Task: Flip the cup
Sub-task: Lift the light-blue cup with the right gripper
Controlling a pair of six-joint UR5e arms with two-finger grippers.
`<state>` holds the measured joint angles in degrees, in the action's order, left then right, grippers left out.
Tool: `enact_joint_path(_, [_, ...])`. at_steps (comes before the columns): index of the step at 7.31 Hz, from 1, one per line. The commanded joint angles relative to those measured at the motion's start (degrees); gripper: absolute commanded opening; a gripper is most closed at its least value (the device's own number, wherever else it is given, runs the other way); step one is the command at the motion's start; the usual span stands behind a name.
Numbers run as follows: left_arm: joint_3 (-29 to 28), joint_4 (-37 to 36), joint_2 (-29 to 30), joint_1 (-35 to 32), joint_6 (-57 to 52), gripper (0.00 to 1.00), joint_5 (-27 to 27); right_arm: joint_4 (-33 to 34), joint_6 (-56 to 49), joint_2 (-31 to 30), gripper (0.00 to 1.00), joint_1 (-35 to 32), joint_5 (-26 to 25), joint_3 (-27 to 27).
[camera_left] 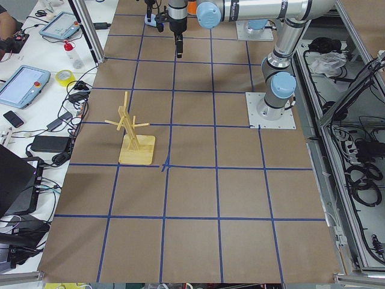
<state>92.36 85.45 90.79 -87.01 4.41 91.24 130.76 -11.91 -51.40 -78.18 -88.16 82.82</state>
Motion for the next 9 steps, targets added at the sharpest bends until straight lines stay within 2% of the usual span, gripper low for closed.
enact_joint_path(1, [0.0,-0.1,0.1,0.0,0.0,1.00,0.1,0.4,0.7,0.4,1.00,0.0,0.4,0.0])
enact_joint_path(7, [0.0,-0.5,0.1,0.0,0.1,1.00,0.1,1.9,18.4,0.5,1.00,-0.5,0.3,-0.1])
enact_joint_path(8, [-0.1,-0.5,0.1,0.0,0.1,1.00,0.1,2.2,18.4,0.9,1.00,-0.5,0.3,0.0])
enact_joint_path(9, [-0.2,-0.5,0.1,0.1,0.1,1.00,0.3,2.3,18.3,1.0,0.93,-0.5,0.4,0.2])
